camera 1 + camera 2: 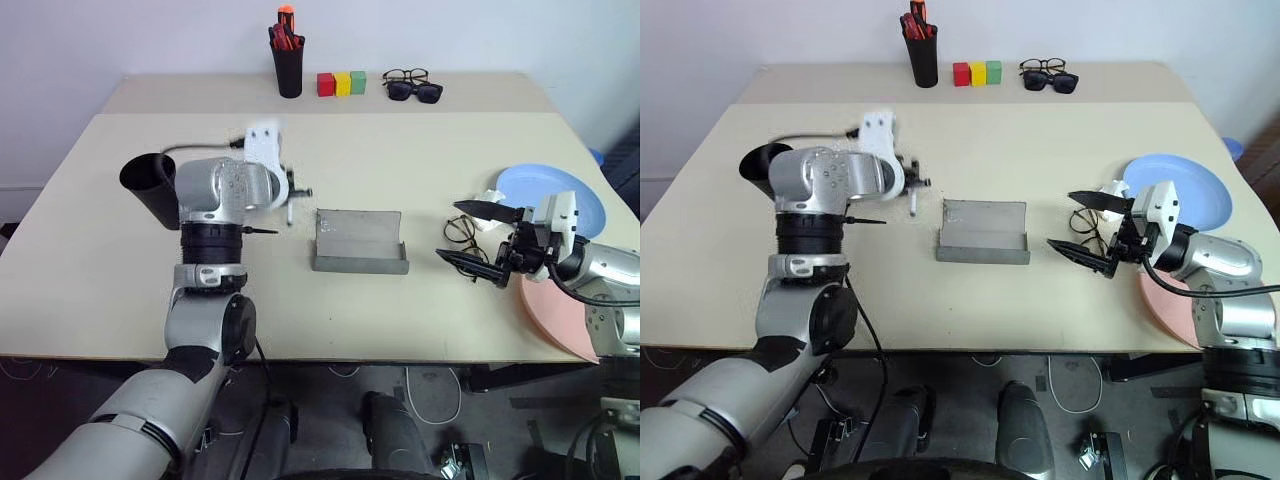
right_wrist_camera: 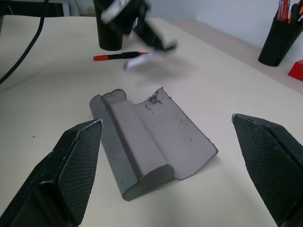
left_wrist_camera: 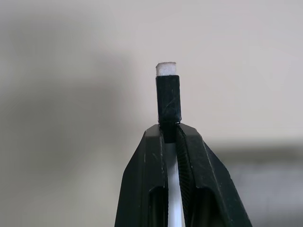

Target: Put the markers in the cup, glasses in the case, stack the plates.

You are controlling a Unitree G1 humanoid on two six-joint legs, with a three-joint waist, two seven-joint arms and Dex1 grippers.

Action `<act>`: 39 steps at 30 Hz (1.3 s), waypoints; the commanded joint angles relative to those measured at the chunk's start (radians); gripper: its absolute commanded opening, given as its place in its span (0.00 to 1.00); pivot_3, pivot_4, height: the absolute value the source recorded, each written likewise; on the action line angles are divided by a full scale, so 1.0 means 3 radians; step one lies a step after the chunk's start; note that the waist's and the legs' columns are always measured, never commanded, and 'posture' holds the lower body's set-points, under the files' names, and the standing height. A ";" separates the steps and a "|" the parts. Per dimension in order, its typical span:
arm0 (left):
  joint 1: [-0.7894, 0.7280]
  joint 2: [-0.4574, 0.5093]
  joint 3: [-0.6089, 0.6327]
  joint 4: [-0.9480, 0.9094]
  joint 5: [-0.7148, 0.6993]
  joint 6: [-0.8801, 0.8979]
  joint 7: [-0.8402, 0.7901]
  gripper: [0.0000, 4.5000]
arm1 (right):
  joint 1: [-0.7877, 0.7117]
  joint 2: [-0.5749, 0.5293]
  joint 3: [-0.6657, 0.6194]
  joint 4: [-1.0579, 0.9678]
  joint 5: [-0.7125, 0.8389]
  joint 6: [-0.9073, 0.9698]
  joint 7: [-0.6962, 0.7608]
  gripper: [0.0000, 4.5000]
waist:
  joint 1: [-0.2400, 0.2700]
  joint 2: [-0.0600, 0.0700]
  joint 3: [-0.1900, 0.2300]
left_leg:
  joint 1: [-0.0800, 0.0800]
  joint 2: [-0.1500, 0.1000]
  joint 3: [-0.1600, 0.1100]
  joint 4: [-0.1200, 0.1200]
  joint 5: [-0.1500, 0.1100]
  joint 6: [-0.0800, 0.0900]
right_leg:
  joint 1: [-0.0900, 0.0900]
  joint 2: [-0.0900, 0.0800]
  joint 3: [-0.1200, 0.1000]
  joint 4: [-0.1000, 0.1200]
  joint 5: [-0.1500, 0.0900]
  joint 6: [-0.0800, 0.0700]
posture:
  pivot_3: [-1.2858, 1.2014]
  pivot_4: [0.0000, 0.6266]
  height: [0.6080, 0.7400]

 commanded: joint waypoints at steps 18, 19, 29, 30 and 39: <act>0.1071 0.1024 -0.0237 -0.0615 0.1668 -0.3280 0.0754 0.02 | -0.0700 0.0327 0.0259 0.0579 -0.0148 -0.0288 0.0166 1.00 | 0.0016 0.0002 -0.0001 | 0.0002 -0.0001 0.0003 0.0002 0.0002 -0.0001 | 0.0001 0.0001 0.0007 -0.0001 0.0006 -0.0002 | 0.52 0.24 1.00; 0.1072 0.1028 -0.0232 -0.0555 0.1680 -0.3285 0.0764 0.02 | -0.0712 0.0334 0.0265 0.0591 -0.0151 -0.0292 0.0176 1.00 | 0.0015 0.0002 -0.0001 | 0.0002 -0.0001 0.0003 0.0002 0.0002 -0.0001 | 0.0001 0.0001 0.0007 0.0000 0.0006 -0.0002 | 0.52 0.24 1.00; 0.1280 0.0945 -0.0177 0.0039 0.1608 -0.3628 0.0894 0.02 | -0.0759 0.0364 0.0268 0.0513 -0.0105 -0.0216 0.0211 1.00 | 0.0015 0.0002 -0.0001 | 0.0002 -0.0001 0.0003 0.0002 0.0002 0.0000 | 0.0000 0.0001 0.0006 0.0001 0.0006 -0.0003 | 0.52 0.24 1.00; 0.1290 0.0927 -0.0166 0.0083 0.1593 -0.3655 0.0911 0.02 | -0.0755 0.0374 0.0262 0.0485 -0.0081 -0.0197 0.0213 1.00 | 0.0013 0.0002 -0.0001 | 0.0002 -0.0001 0.0003 0.0002 0.0002 -0.0001 | 0.0000 0.0001 0.0006 0.0002 0.0007 -0.0003 | 0.52 0.24 1.00; 0.1321 0.0808 -0.0211 0.0335 0.1607 -0.3834 0.0993 0.02 | -0.0772 0.0494 0.0233 0.0342 0.0033 -0.0053 0.0100 1.00 | 0.0015 0.0002 -0.0002 | 0.0002 -0.0001 0.0003 0.0002 0.0002 -0.0001 | 0.0000 0.0001 0.0006 0.0003 0.0007 -0.0003 | 0.52 0.24 1.00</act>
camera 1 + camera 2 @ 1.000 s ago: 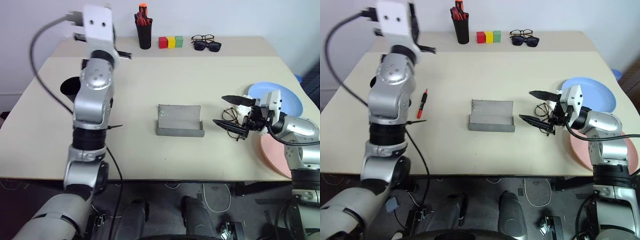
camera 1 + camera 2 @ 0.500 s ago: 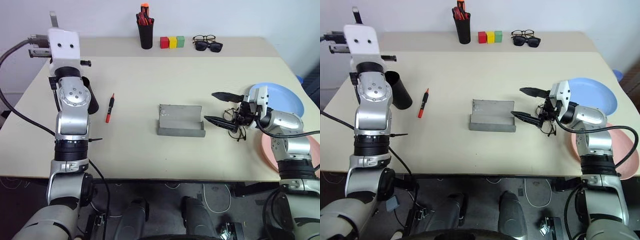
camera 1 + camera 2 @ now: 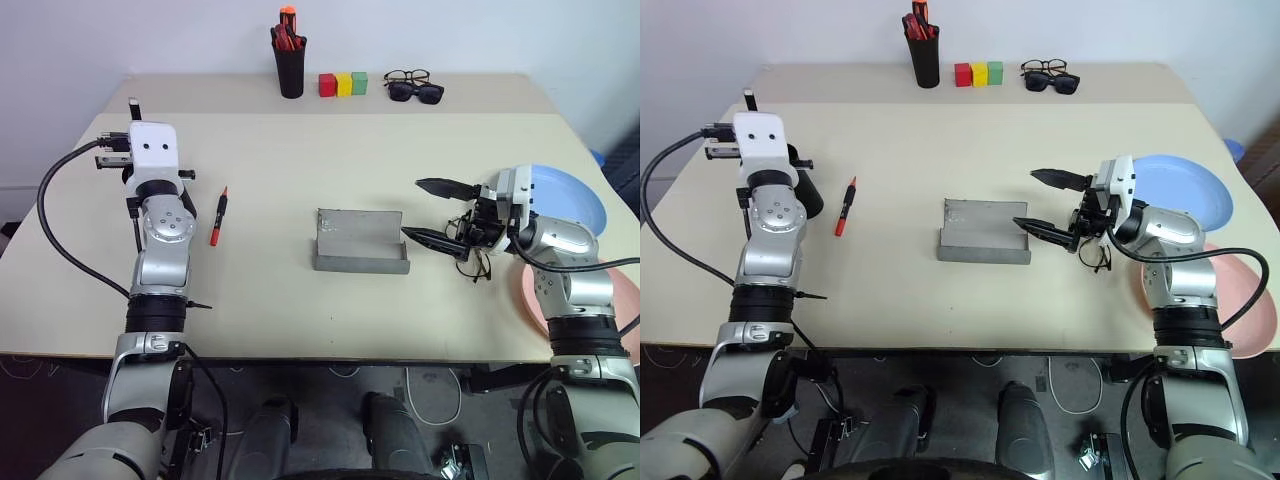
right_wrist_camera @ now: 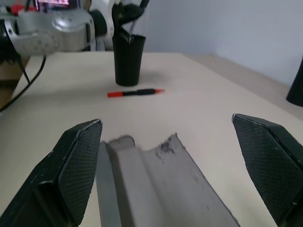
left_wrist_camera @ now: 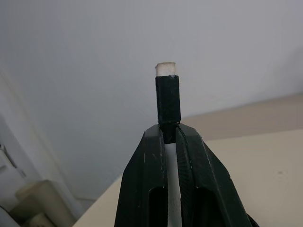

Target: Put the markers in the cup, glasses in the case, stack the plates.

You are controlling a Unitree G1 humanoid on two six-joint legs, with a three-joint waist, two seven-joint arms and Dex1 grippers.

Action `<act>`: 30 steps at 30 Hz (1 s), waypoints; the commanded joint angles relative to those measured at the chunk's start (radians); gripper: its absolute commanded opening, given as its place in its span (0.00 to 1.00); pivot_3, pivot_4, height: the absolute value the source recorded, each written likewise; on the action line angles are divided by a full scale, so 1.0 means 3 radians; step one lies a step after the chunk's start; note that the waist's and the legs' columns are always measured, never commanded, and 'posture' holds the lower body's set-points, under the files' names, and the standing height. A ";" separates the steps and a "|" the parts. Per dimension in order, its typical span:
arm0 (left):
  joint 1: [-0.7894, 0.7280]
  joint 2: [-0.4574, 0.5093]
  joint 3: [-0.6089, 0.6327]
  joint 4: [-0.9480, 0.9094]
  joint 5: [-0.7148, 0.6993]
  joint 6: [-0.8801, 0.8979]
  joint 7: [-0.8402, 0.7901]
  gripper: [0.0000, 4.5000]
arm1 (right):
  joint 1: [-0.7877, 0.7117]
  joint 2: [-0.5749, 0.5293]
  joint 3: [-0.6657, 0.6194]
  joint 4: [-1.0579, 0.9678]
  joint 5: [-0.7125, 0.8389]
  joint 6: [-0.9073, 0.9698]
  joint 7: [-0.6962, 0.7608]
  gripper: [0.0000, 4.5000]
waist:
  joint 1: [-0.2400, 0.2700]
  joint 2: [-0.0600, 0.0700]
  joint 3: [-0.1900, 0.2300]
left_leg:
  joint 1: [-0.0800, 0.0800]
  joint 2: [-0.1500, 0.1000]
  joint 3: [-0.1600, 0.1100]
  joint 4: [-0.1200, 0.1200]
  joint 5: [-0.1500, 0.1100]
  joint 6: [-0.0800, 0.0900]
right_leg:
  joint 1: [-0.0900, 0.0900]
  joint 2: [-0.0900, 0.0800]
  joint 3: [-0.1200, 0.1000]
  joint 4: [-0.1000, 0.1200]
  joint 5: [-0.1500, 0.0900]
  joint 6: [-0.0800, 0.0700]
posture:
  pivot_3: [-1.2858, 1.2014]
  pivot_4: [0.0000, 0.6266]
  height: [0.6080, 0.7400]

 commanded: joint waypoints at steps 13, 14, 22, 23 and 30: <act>0.0061 -0.0015 -0.0034 -0.0010 0.0075 -0.0119 0.0027 0.02 | -0.0185 0.0112 -0.0047 -0.0169 0.0127 0.0098 -0.0079 1.00 | -0.0003 0.0000 0.0000 | 0.0000 0.0000 0.0000 0.0000 0.0000 0.0000 | -0.0001 0.0000 0.0000 0.0001 0.0000 0.0000 | 0.52 0.24 1.00; 0.0083 -0.0015 -0.0036 -0.0017 0.0081 -0.0126 0.0027 0.10 | -0.0192 0.0113 -0.0049 -0.0159 0.0125 0.0094 -0.0076 1.00 | -0.0003 0.0000 0.0000 | 0.0000 0.0000 0.0000 0.0000 0.0000 0.0000 | -0.0001 0.0000 0.0000 0.0001 0.0000 0.0000 | 0.52 0.24 1.00; 0.0255 -0.0152 0.0078 -0.0469 -0.0191 -0.0215 -0.0124 0.80 | -0.0190 0.0095 -0.0075 -0.0121 0.0115 0.0073 -0.0069 1.00 | -0.0001 0.0000 0.0000 | 0.0000 0.0000 0.0000 0.0000 0.0000 0.0000 | -0.0001 0.0000 0.0000 0.0001 0.0000 0.0000 | 0.52 0.24 1.00; 0.0260 -0.0202 0.0094 -0.0629 -0.0317 -0.0222 -0.0215 0.80 | -0.0187 0.0087 -0.0085 -0.0110 0.0113 0.0067 -0.0070 1.00 | -0.0001 0.0000 0.0000 | 0.0000 0.0000 0.0000 0.0000 0.0000 0.0000 | -0.0001 0.0000 0.0000 0.0001 0.0000 0.0000 | 0.52 0.24 1.00; 0.0225 -0.0245 -0.0154 -0.1738 -0.1233 0.1487 -0.1262 0.80 | -0.0165 0.0055 -0.0130 -0.0017 0.0088 0.0007 -0.0071 1.00 | -0.0006 0.0001 -0.0001 | -0.0001 0.0000 0.0000 0.0000 0.0000 0.0000 | 0.0000 0.0000 0.0000 0.0001 0.0000 0.0000 | 0.52 0.24 1.00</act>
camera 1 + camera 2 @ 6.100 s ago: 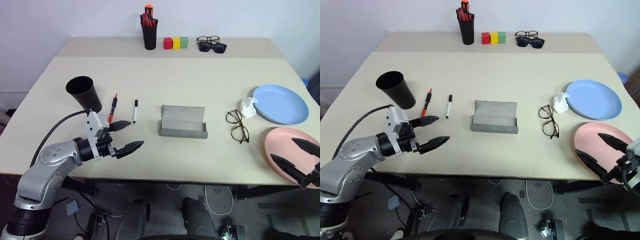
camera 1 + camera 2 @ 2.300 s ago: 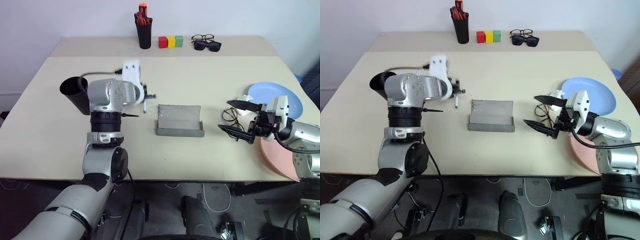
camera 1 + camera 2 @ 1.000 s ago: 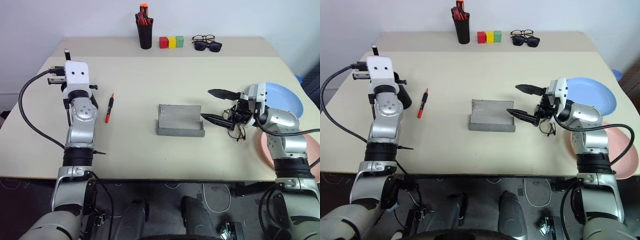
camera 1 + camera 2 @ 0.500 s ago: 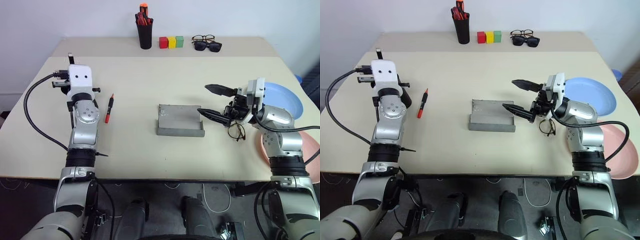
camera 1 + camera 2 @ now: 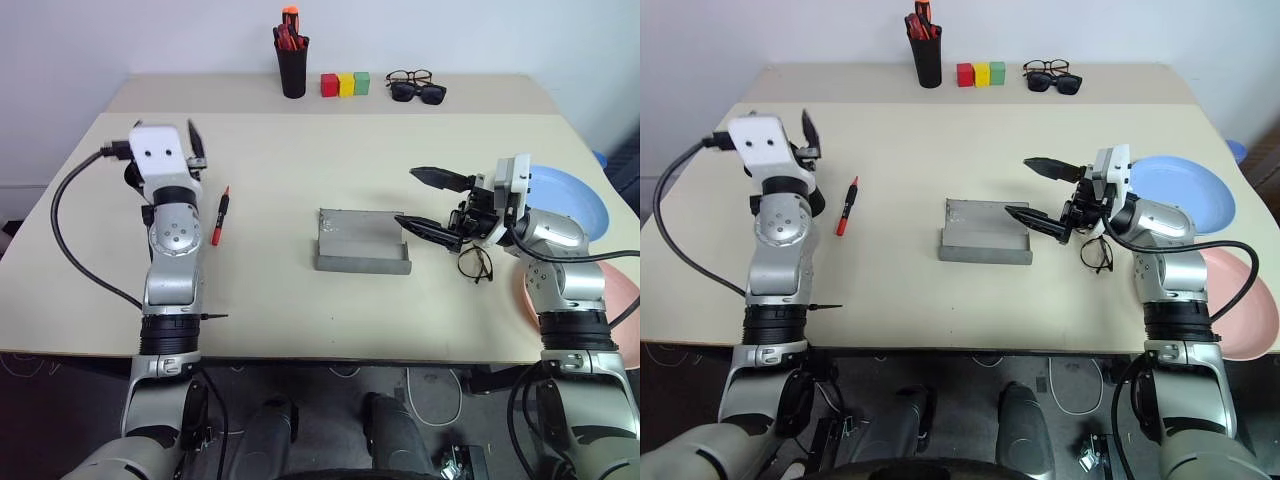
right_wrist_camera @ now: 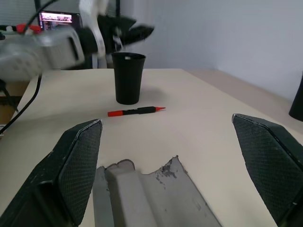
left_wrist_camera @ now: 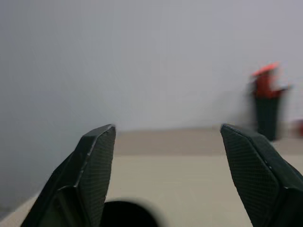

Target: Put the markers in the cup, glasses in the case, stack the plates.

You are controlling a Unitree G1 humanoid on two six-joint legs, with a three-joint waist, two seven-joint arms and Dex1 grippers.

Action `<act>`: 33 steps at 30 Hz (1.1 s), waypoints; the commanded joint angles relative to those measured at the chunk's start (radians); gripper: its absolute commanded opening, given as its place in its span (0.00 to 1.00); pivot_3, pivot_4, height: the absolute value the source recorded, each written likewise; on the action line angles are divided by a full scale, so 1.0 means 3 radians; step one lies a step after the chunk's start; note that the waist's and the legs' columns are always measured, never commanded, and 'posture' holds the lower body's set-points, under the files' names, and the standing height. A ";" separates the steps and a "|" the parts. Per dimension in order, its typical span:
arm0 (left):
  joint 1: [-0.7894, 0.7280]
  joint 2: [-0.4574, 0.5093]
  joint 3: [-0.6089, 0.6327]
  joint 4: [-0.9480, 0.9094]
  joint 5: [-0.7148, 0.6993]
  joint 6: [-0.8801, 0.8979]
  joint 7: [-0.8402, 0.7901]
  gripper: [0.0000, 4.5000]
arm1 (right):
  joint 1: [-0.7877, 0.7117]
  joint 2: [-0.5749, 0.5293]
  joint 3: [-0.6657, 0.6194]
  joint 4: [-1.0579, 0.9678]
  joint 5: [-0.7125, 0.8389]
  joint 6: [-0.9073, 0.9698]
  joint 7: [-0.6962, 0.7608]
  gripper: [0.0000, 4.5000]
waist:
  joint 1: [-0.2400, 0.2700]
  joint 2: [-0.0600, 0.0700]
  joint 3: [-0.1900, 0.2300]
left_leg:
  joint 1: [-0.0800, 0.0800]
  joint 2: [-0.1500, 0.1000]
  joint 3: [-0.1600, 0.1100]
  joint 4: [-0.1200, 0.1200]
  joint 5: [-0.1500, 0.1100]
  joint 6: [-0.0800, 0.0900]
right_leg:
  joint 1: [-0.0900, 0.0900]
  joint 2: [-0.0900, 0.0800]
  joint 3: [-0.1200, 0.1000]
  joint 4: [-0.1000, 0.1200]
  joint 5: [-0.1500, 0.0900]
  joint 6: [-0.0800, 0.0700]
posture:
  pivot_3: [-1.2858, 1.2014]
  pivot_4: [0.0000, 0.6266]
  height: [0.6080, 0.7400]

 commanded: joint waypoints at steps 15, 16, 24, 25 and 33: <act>-0.1167 0.0039 0.0360 0.0577 -0.0135 0.3717 0.0190 0.80 | 0.0212 -0.0026 -0.0181 -0.0127 0.0003 -0.0217 -0.0155 1.00 | -0.0029 0.0000 0.0000 | 0.0003 0.0001 -0.0002 -0.0001 0.0000 0.0000 | -0.0002 0.0004 0.0000 0.0003 -0.0001 0.0001 | 0.52 0.24 1.00; -0.1218 0.0054 0.0379 0.0697 -0.0124 0.3691 0.0193 0.80 | 0.0222 -0.0028 -0.0186 -0.0132 0.0005 -0.0222 -0.0164 1.00 | -0.0022 0.0000 0.0000 | 0.0003 0.0002 -0.0002 -0.0001 0.0001 0.0000 | -0.0002 0.0004 -0.0001 0.0004 -0.0001 0.0001 | 0.52 0.24 1.00; -0.1744 0.0252 0.0343 0.2011 -0.0080 0.3223 0.0071 0.80 | 0.0301 -0.0039 -0.0215 -0.0207 0.0014 -0.0233 -0.0235 1.00 | -0.0015 0.0000 0.0000 | 0.0002 0.0001 -0.0002 -0.0002 0.0002 -0.0003 | -0.0002 0.0003 -0.0001 0.0002 -0.0001 0.0001 | 0.52 0.24 1.00; -0.1825 0.0276 0.0324 0.2204 -0.0067 0.3127 0.0055 0.80 | 0.0321 -0.0045 -0.0224 -0.0227 0.0018 -0.0230 -0.0244 1.00 | -0.0015 0.0000 0.0000 | 0.0001 0.0001 -0.0002 -0.0002 0.0002 -0.0003 | -0.0002 0.0003 -0.0001 0.0001 -0.0001 0.0002 | 0.52 0.24 1.00; -0.2157 0.0265 0.0263 0.3239 -0.0060 0.2557 -0.0061 0.80 | 0.0450 -0.0076 -0.0267 -0.0366 0.0040 -0.0201 -0.0313 1.00 | -0.0018 -0.0001 0.0000 | 0.0001 0.0001 -0.0002 -0.0002 0.0002 -0.0003 | -0.0002 0.0003 -0.0001 0.0001 -0.0001 0.0002 | 0.52 0.24 1.00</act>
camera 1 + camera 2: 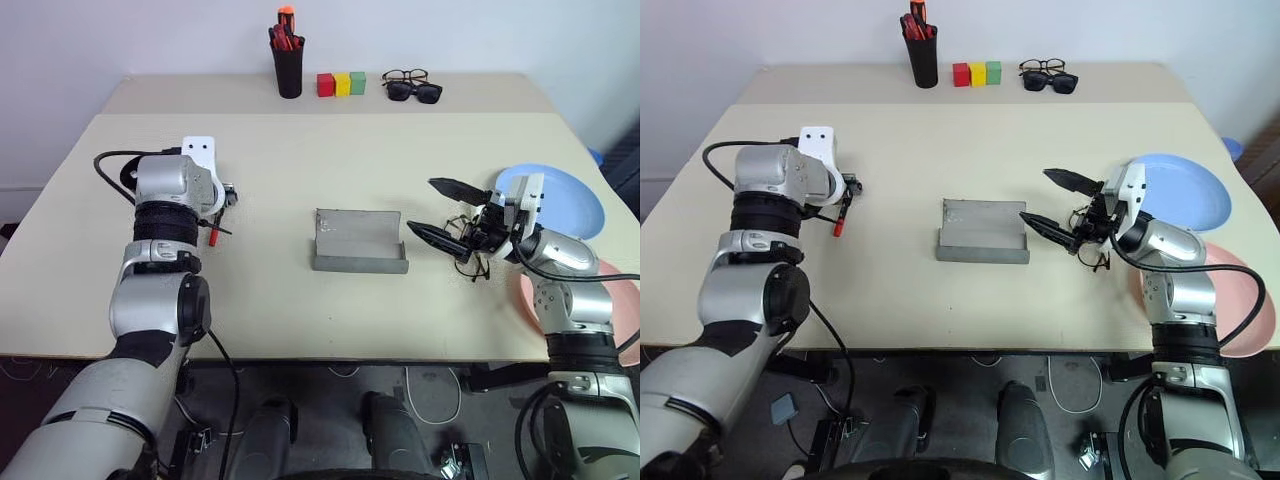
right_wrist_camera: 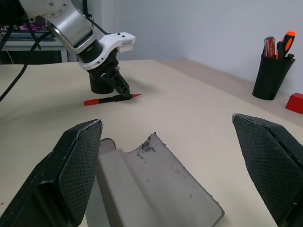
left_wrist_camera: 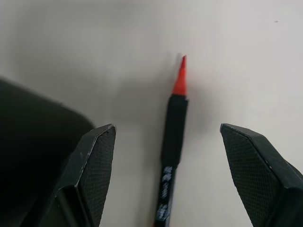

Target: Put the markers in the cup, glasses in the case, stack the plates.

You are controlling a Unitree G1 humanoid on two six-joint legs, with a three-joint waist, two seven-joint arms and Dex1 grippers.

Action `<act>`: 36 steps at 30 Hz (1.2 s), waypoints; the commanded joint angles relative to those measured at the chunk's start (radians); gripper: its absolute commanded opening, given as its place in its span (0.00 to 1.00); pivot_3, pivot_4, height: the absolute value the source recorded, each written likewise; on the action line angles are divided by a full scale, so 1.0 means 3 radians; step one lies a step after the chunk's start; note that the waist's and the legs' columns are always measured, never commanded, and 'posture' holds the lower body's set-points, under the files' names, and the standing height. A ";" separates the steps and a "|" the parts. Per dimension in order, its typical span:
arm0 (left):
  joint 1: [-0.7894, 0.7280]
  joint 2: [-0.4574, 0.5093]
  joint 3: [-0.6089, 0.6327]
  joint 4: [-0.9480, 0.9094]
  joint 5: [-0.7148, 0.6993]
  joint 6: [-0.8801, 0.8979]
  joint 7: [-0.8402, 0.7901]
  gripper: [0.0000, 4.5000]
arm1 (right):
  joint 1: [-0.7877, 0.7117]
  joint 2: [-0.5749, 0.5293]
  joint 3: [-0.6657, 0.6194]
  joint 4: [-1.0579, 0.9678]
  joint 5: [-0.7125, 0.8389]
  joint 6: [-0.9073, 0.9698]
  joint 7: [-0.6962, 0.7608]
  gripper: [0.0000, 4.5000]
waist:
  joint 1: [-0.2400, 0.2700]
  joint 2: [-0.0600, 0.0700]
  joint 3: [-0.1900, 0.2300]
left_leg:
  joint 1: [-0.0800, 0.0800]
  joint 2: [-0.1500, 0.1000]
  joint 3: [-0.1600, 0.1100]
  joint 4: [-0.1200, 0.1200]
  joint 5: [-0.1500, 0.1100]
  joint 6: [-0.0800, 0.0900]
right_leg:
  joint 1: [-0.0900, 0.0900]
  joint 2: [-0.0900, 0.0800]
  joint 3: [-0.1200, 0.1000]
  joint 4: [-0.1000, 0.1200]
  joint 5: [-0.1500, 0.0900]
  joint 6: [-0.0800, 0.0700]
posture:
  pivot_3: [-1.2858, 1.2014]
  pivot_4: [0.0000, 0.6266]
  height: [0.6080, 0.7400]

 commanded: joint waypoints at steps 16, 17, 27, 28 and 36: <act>-0.0141 -0.0077 -0.0193 0.0177 0.0008 -0.0137 -0.0238 0.00 | 0.0101 -0.0098 -0.0156 -0.0256 0.0063 0.0019 -0.0115 1.00 | 0.0000 0.0000 0.0000 | 0.0001 0.0000 0.0000 0.0000 0.0000 0.0000 | 0.0001 0.0000 0.0000 0.0001 0.0000 0.0001 | 0.52 0.24 1.00; -0.0099 -0.0090 -0.0277 -0.0046 -0.0008 -0.0039 -0.0335 0.00 | 0.0088 -0.0100 -0.0159 -0.0244 0.0059 0.0013 -0.0121 1.00 | 0.0000 0.0000 0.0000 | 0.0000 0.0000 0.0000 0.0000 0.0000 0.0000 | 0.0001 0.0000 0.0000 0.0001 0.0000 0.0001 | 0.52 0.24 1.00; 0.0867 -0.0177 -0.0687 -0.2918 -0.0157 -0.0466 -0.0802 0.00 | -0.0016 0.0017 -0.0279 -0.0140 0.0321 0.0135 -0.0131 1.00 | -0.0009 0.0000 0.0000 | -0.0001 0.0001 0.0000 -0.0002 0.0003 -0.0005 | -0.0004 0.0000 0.0004 0.0002 0.0001 -0.0002 | 0.52 0.24 1.00; 0.0984 -0.0200 -0.0637 -0.3062 -0.0071 -0.0891 -0.0692 0.00 | -0.0001 0.0007 -0.0286 -0.0178 0.0462 0.0284 -0.0037 1.00 | -0.0006 0.0000 0.0000 | 0.0000 0.0002 0.0000 -0.0003 0.0003 -0.0005 | -0.0004 0.0000 0.0004 0.0002 0.0002 -0.0003 | 0.52 0.24 1.00; 0.1617 -0.0014 -0.0370 -0.3152 0.0625 -0.3136 0.0114 0.00 | -0.0069 -0.0068 -0.0236 -0.0236 0.0894 0.0942 0.0415 1.00 | 0.0018 0.0002 -0.0001 | 0.0002 0.0002 0.0003 -0.0003 0.0003 -0.0005 | -0.0002 0.0001 0.0005 -0.0003 0.0005 -0.0008 | 0.52 0.24 1.00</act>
